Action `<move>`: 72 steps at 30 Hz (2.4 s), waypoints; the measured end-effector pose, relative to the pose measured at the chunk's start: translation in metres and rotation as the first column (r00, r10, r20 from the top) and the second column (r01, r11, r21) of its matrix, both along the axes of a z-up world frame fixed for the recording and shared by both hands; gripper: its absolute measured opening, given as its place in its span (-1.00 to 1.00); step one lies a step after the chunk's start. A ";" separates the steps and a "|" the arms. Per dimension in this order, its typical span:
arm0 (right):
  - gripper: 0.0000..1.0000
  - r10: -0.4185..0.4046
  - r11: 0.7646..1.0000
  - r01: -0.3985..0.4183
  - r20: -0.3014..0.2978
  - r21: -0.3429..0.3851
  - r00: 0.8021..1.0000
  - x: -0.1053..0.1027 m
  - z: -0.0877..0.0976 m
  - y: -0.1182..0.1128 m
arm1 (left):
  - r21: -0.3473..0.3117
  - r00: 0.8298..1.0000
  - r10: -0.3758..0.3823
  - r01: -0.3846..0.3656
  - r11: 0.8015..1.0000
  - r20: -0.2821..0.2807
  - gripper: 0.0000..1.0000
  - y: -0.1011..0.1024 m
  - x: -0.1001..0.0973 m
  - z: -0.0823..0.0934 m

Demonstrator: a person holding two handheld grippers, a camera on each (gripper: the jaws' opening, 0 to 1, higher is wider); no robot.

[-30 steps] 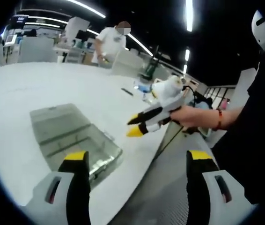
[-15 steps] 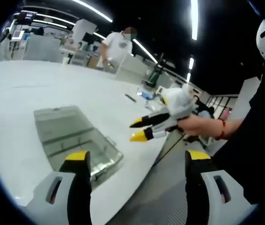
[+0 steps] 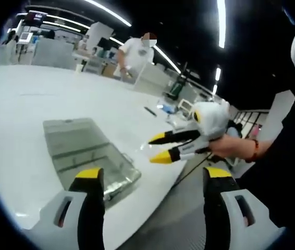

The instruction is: Insert the divider into the dual guide fixture by aligning both edges with the guide slots and pushing it downward to the bottom, including one-sided entry, uneven engagement, binding, and posture correction.

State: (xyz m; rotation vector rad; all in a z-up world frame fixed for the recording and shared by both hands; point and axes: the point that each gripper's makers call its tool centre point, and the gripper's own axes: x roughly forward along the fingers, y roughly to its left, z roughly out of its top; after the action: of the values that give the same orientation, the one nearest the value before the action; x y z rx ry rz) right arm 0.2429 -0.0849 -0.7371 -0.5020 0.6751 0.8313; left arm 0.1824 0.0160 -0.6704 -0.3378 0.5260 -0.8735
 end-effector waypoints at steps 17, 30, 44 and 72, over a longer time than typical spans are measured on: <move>-0.43 0.115 0.993 -0.115 0.037 0.005 0.993 -0.014 0.010 0.030 | -0.031 0.988 0.144 -0.146 0.989 -0.061 0.34 0.020 0.017 -0.007; -0.43 0.235 0.972 -0.235 0.082 -0.007 0.969 -0.021 0.023 0.045 | -0.031 0.989 0.127 -0.130 0.991 -0.072 0.17 0.024 0.021 -0.006; -0.43 0.357 0.934 -0.355 0.120 -0.042 0.926 -0.034 0.028 0.055 | -0.047 0.981 0.174 -0.178 0.983 -0.091 -0.09 0.034 0.031 -0.004; -0.43 0.499 0.865 -0.499 0.172 -0.049 0.849 -0.051 0.037 0.073 | -0.130 0.975 0.107 -0.134 0.982 -0.196 -0.66 0.028 0.026 -0.003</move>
State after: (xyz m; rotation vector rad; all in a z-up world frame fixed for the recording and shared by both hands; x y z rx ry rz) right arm 0.1921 -0.0115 -0.7000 -0.7640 0.3763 1.2589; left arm 0.2082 0.0439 -0.6731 -0.5817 0.6127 -0.7668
